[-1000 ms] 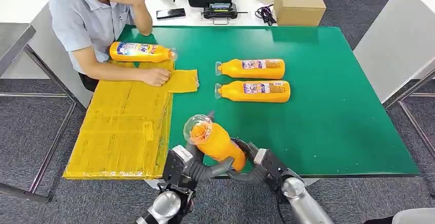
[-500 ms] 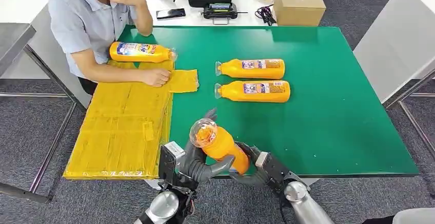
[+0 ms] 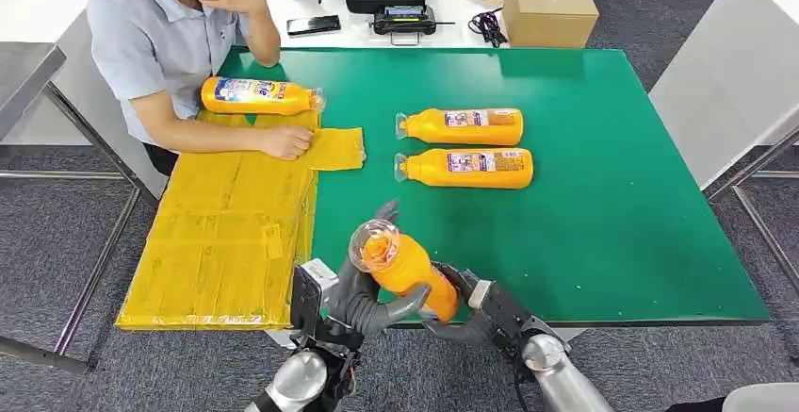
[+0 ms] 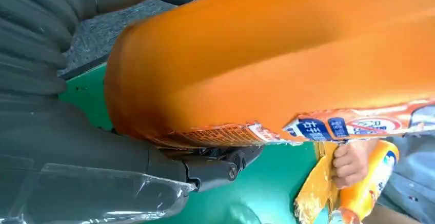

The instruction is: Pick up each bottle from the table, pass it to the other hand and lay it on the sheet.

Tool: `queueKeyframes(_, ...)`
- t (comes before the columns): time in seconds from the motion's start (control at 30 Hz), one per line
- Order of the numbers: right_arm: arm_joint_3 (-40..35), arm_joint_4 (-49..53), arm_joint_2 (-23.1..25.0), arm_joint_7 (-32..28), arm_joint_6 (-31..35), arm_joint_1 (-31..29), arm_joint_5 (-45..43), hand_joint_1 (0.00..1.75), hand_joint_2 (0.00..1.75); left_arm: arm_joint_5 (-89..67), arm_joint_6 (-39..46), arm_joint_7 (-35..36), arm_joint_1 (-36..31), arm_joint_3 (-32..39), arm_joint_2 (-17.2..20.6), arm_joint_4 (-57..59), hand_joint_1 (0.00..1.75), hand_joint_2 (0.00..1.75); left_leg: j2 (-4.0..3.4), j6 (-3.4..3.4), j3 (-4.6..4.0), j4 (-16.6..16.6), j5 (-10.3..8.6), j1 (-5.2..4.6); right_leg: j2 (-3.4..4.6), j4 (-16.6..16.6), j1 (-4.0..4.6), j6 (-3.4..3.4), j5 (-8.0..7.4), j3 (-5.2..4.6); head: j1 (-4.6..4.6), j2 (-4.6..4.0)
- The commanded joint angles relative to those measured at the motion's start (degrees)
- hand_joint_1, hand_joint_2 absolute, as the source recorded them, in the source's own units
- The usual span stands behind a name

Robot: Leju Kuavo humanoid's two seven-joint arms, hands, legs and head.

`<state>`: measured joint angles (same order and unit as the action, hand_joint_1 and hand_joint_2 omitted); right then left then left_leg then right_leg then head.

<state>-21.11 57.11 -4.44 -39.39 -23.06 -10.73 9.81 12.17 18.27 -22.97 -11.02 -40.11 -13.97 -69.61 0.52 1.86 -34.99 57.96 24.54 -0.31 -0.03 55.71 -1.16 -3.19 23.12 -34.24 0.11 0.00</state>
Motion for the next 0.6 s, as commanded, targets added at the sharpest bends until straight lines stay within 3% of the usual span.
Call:
queueKeyframes(0.03, -0.86, -4.9, 0.65, 0.46, 0.48, -3.19, 0.6, 1.75, 1.75, -0.87, 0.7, -0.73, -3.49, -2.46, 1.72, 6.17, 1.75, 1.75, -0.13, -0.13, 0.33, -0.07, 0.09, 0.07, 0.08, -0.1, 0.09, 0.18, 0.05, 0.32, 0.0, 0.0)
queueKeyframes(0.27, 0.01, -4.5, 1.77, 0.61, 0.11, -4.45, -0.46, 1.55, 1.75, -5.06, 1.62, 0.47, -4.63, -3.86, 1.18, 10.47, 1.75, 1.75, -0.17, -0.12, 0.27, -0.05, 0.08, 0.03, 0.13, -0.05, 0.05, 0.15, 0.03, 0.23, 0.0, 0.0)
queueKeyframes(0.6, 0.31, -3.8, 2.21, 1.27, 0.1, -4.43, -1.21, 1.64, 1.75, -5.54, 1.17, 0.12, -4.48, -3.05, 0.79, 11.13, 1.75, 1.75, -0.2, -0.09, 0.21, -0.07, 0.07, 0.01, 0.18, -0.05, 0.02, 0.11, 0.01, 0.18, 0.0, 0.0)
